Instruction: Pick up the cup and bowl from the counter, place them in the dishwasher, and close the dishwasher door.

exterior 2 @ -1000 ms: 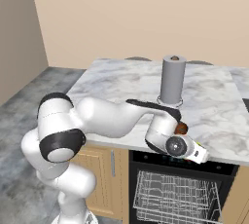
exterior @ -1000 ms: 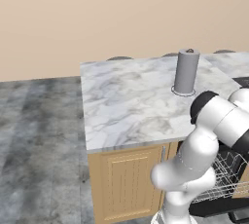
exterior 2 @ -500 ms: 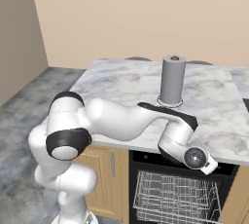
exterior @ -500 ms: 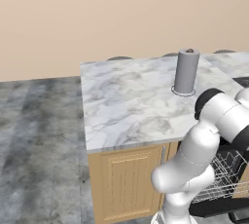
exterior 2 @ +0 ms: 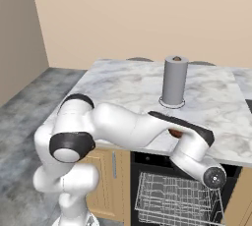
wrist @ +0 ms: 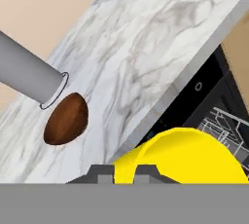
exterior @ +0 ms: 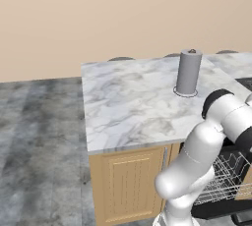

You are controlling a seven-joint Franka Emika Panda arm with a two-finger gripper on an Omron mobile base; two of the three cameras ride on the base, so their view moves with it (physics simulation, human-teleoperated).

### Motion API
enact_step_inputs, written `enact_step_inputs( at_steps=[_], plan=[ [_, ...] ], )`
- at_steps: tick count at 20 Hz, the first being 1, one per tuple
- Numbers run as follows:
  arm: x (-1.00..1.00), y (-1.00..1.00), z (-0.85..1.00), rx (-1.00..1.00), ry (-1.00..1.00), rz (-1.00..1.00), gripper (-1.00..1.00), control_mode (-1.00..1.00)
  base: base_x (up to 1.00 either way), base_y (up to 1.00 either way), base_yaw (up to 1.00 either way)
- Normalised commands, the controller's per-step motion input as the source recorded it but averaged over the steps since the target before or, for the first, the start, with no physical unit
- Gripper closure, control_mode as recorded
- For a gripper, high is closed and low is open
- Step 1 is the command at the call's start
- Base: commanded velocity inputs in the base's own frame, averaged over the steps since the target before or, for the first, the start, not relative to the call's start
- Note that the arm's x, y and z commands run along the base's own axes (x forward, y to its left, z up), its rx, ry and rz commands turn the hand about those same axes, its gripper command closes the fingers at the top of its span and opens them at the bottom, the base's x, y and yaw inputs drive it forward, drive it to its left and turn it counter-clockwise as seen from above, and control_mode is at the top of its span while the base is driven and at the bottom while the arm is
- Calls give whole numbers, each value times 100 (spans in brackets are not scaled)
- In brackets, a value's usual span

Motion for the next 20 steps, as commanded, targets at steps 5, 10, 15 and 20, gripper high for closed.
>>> enact_step_inputs(
  at_steps=[5,10,15,20],
  plan=[
    [-17,0,-46,21,0,0,100,-100,0,0,0],
    [-5,0,-46,8,0,0,100,-100,0,0,0],
    [-1,0,-42,0,1,-1,100,-100,0,0,0],
    [0,0,-37,0,5,-1,100,-100,0,0,0]
  ],
)
